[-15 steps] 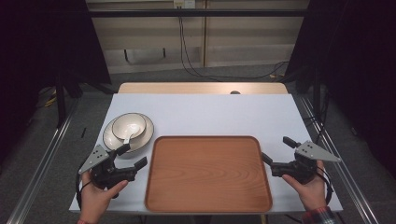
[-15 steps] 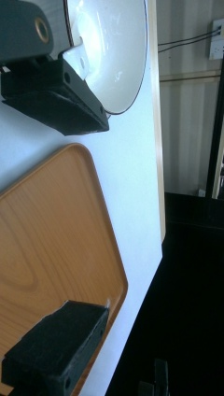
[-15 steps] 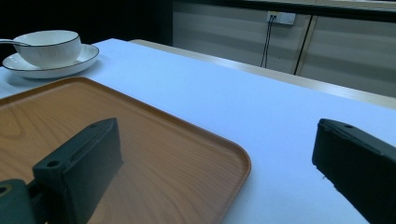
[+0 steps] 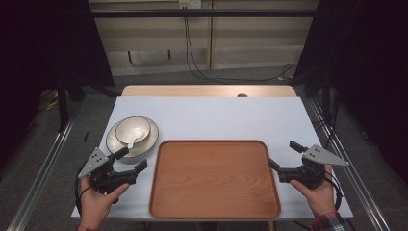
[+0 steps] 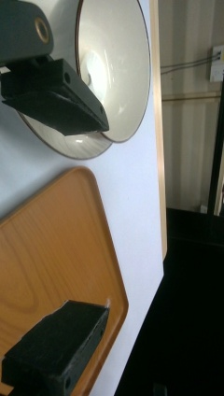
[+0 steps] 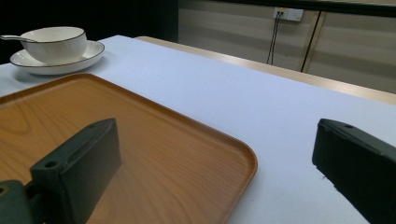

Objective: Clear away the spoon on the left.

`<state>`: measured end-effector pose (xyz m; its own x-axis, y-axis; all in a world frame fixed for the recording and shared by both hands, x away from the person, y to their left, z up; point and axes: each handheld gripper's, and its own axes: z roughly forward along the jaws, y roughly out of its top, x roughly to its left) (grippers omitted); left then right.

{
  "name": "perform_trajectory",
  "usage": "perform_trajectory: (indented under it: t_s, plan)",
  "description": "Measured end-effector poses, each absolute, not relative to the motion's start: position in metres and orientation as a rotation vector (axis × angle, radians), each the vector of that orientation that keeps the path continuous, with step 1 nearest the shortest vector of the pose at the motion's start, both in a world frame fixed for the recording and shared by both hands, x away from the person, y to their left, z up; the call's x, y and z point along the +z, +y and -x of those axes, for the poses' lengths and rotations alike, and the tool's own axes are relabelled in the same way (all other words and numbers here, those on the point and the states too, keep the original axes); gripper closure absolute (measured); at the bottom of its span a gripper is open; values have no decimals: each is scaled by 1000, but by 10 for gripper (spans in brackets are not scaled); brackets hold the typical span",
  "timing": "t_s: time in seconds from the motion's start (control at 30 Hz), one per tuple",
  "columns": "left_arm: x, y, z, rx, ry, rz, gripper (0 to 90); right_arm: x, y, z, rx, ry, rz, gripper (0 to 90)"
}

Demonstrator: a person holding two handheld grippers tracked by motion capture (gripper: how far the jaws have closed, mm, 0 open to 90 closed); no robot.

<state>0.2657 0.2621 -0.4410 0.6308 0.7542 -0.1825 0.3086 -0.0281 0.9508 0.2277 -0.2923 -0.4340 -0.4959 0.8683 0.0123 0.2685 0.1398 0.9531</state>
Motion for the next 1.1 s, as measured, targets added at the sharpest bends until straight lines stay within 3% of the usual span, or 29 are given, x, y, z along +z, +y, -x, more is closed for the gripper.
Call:
perform_trajectory:
  t_s: [0.8, 1.1]
  plan:
    - [-448, 265, -289, 550, 984, -1605, 155, -436, -289, -229, 1389, 1893, -1042, 9]
    - [-455, 265, -299, 583, 1037, -1637, 239, -436, -288, -229, 1398, 1908, -1030, 10]
